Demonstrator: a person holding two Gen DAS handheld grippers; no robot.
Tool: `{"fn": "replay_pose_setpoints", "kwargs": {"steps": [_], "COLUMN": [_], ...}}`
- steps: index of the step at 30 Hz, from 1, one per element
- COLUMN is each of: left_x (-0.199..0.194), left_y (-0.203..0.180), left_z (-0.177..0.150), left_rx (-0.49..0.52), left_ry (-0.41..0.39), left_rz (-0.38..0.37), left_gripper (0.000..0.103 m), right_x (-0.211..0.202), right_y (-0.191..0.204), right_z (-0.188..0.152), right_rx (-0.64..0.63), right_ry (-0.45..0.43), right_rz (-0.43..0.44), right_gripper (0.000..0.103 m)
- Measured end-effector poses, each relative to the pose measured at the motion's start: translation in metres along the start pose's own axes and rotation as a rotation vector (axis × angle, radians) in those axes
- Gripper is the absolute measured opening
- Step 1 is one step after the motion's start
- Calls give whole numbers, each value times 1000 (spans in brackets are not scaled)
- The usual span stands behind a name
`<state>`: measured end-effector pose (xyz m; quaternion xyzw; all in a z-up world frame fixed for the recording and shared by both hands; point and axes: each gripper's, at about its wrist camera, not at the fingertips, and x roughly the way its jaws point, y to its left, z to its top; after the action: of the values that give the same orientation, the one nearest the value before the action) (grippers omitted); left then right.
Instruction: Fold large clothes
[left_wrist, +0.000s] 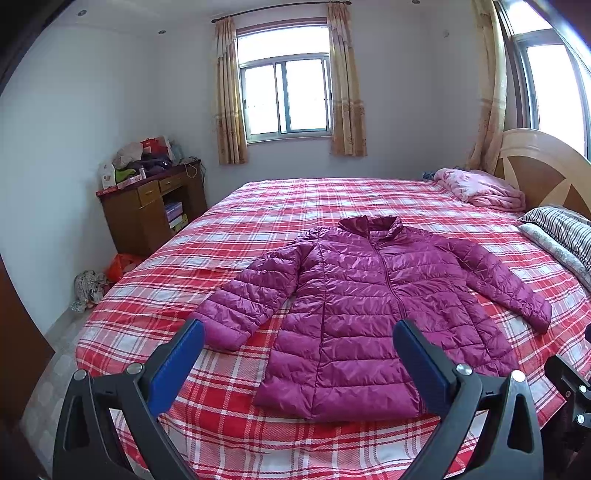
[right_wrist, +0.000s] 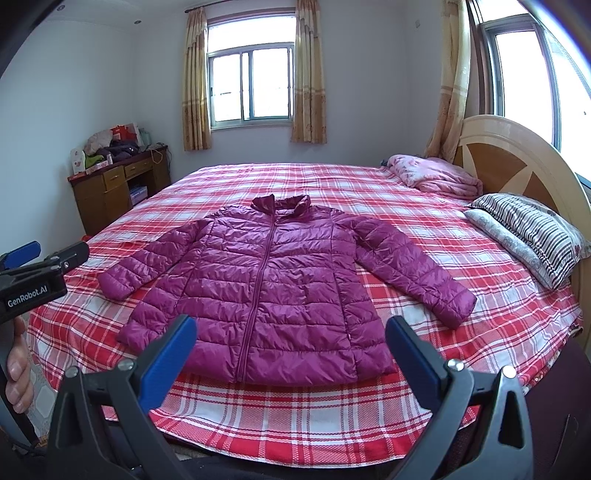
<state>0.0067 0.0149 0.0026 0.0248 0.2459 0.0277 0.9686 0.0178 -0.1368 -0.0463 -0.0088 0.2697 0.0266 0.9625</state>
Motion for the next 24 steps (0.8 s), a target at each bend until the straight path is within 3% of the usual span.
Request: {"fn": "replay_pose_setpoints", "kwargs": {"steps": [24], "left_x": [3], "left_y": [5], "left_z": [2], "left_rx": [-11], "left_ry": [-2], "left_rz": [7], "left_gripper": [102], "right_x": [4], "right_y": [2], "right_z": [-3], "right_rx": [-5], "right_ry": [17], "right_rz": [10], "right_gripper": [103]}}
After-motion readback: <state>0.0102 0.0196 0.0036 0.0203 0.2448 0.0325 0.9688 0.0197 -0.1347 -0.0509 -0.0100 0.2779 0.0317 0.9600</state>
